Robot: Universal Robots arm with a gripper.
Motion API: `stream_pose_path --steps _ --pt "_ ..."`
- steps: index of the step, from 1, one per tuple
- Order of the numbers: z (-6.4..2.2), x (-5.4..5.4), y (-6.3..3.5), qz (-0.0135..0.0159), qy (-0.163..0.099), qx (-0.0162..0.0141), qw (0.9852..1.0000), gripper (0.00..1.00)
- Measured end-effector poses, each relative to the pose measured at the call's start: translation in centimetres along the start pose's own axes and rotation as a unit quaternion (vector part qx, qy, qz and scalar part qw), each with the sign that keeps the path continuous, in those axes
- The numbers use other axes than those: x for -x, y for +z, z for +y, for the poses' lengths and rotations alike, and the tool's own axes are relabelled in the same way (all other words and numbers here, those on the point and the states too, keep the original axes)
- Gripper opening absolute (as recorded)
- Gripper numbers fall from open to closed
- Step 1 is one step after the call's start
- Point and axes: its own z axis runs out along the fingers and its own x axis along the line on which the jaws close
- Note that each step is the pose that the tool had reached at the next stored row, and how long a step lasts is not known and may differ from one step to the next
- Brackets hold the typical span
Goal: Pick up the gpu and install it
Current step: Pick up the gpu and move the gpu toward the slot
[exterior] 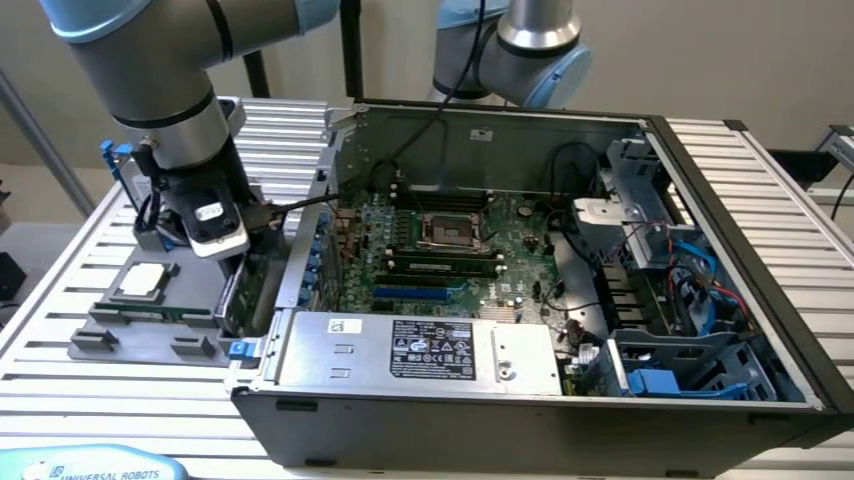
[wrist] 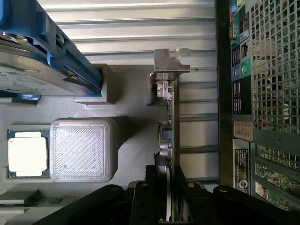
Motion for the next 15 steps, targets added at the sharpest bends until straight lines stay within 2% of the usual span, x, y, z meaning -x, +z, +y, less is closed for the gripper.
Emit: stream_pose_path --steps 4,15 --pt "0.09 0.0 -1.3 0.0001 0.0 0.0005 1.0 0.27" --pt "0.43 0.3 -6.28 0.0002 -0.002 0.0009 1.0 0.27"
